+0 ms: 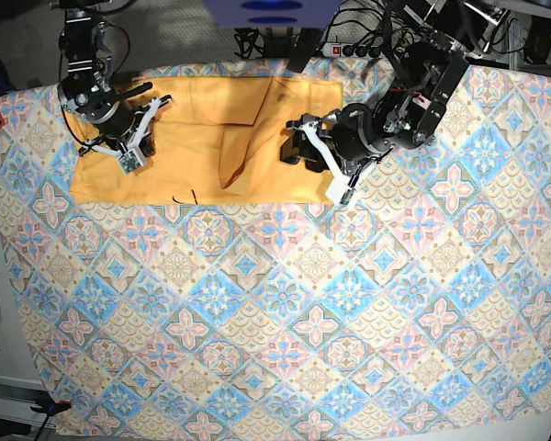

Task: Fold the T-shirt properly
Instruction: 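Lay the folded end down and pull the left gripper back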

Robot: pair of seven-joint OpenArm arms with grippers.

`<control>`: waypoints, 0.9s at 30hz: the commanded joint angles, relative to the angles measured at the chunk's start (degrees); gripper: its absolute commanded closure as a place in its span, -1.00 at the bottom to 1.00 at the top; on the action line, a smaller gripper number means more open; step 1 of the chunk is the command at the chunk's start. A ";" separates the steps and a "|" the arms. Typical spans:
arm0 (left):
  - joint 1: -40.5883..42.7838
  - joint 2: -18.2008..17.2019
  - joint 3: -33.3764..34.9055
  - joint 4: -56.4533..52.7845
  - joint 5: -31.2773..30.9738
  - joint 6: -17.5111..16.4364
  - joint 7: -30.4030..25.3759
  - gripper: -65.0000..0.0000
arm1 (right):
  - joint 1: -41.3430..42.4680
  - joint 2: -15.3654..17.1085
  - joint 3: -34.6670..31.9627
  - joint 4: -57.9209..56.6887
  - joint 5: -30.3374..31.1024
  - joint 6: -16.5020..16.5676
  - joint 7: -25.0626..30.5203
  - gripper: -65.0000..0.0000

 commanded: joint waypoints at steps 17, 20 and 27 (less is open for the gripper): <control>-1.90 1.81 7.67 -5.04 -0.13 -0.34 5.82 0.04 | -0.13 0.31 0.48 1.14 0.38 -0.11 1.23 0.98; -2.34 1.99 8.20 -5.57 -0.13 -0.34 5.21 0.23 | -0.31 0.31 0.48 1.23 0.38 -0.11 1.32 0.98; -4.01 4.98 8.38 -7.07 -0.04 -0.34 3.80 0.73 | -0.39 0.31 0.48 1.32 0.38 -0.11 1.32 0.98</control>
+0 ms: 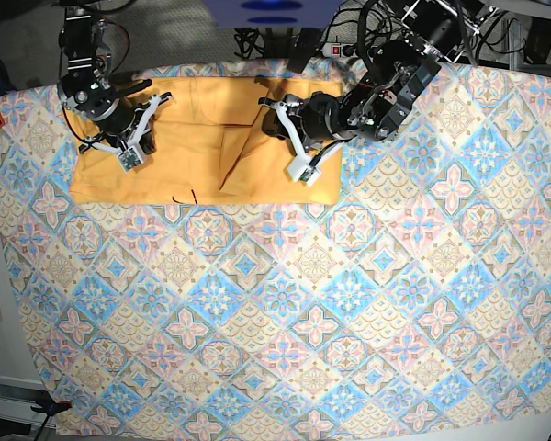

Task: Fold the T-shirt properly
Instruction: 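Lay the folded end down and pull the left gripper back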

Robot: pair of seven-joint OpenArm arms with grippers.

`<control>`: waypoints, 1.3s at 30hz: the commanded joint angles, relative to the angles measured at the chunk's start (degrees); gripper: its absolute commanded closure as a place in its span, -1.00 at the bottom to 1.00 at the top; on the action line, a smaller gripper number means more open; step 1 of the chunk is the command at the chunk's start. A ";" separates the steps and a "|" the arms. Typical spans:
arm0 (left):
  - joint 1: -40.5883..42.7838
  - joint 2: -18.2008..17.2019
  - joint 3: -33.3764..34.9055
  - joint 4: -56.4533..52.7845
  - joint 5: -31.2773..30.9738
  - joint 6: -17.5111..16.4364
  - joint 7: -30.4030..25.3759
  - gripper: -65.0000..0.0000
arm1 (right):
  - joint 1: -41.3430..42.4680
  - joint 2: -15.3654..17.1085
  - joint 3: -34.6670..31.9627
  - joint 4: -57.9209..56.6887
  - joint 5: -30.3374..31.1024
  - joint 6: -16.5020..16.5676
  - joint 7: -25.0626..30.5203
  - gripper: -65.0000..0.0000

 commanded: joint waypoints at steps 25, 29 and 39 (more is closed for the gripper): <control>-4.29 -1.59 1.98 5.79 -0.93 -0.38 -4.35 0.37 | -0.68 0.40 0.26 1.32 0.36 -0.16 1.23 0.98; -2.44 -5.46 1.98 9.31 -3.75 -0.30 -4.61 0.33 | -0.68 0.40 0.35 1.32 0.36 -0.16 1.32 0.98; 6.96 -7.48 -13.58 15.37 -4.19 -0.12 -4.26 0.32 | -0.59 0.40 0.62 1.32 0.36 -0.16 1.32 0.98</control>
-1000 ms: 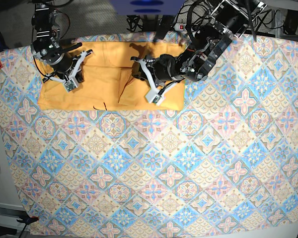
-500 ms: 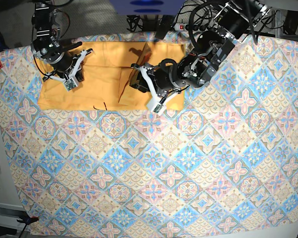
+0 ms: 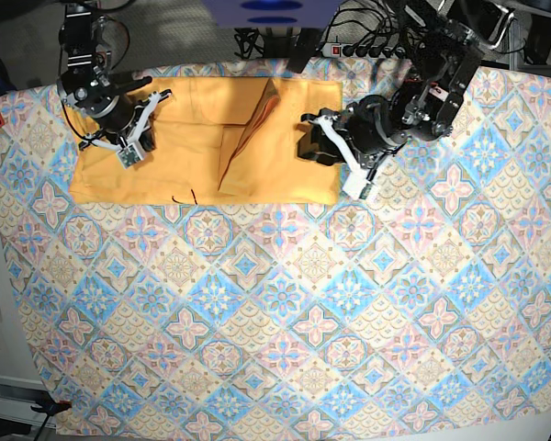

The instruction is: Fold the T-shirt properly

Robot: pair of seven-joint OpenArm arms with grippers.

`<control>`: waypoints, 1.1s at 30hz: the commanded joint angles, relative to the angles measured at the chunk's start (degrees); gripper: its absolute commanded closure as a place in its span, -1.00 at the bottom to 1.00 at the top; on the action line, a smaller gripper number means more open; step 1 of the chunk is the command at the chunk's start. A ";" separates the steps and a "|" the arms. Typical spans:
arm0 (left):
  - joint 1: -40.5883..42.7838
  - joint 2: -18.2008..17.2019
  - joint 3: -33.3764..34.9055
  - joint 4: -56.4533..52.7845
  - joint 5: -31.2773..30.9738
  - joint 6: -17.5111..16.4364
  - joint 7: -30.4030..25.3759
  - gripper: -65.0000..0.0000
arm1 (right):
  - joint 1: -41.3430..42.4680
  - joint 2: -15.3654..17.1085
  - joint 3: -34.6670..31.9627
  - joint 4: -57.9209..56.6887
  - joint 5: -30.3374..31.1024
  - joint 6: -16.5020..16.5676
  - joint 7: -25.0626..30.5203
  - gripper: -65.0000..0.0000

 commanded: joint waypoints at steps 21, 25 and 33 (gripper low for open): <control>4.68 0.39 -13.41 -10.70 -6.98 -0.84 -1.29 -0.43 | 0.39 0.69 0.00 0.95 0.25 -0.16 0.95 0.98; 2.74 0.57 -10.42 -13.08 -7.06 -0.84 -1.29 -0.43 | 0.39 0.69 0.00 0.95 0.25 -0.16 1.03 0.98; 1.51 3.21 -6.73 -15.01 -6.80 -0.84 -1.12 -0.43 | 0.48 0.69 0.00 0.95 0.25 -0.16 1.03 0.98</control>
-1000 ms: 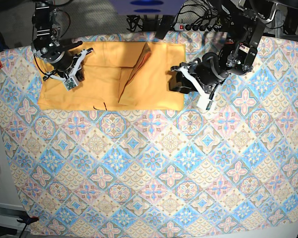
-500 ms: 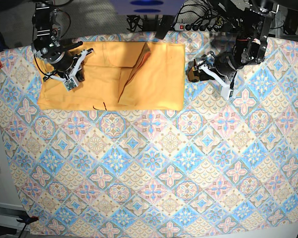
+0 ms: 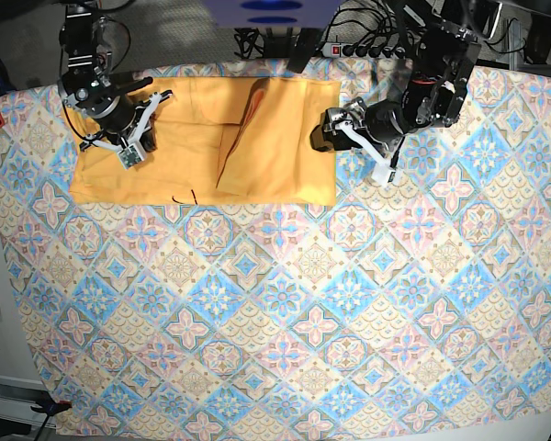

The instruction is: Fold the T-shirt properly

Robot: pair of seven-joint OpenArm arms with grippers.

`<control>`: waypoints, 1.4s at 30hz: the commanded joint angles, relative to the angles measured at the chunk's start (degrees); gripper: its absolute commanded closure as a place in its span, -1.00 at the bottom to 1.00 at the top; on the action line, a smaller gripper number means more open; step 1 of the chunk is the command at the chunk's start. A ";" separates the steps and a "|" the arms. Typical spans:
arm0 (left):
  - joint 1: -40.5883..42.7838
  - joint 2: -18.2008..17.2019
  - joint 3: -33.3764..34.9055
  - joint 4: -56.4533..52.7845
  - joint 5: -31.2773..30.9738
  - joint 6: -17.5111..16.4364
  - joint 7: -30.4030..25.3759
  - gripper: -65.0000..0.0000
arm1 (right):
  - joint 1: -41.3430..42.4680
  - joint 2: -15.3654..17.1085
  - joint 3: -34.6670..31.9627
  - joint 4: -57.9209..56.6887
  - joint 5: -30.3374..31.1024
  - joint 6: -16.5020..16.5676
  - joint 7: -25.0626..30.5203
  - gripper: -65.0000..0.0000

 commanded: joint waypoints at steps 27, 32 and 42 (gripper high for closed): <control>-2.37 0.70 2.20 -3.67 -0.42 -0.32 -0.18 0.69 | 0.13 0.66 0.57 1.01 0.36 -0.13 1.01 0.98; -2.37 0.61 1.59 -3.67 -0.42 -0.32 -0.09 0.51 | 0.04 0.66 0.48 1.01 0.36 -0.13 1.01 0.98; -2.11 -0.97 -1.32 -4.02 -0.77 -0.32 0.35 -0.58 | 0.13 0.66 0.31 1.01 0.45 -0.13 1.01 0.98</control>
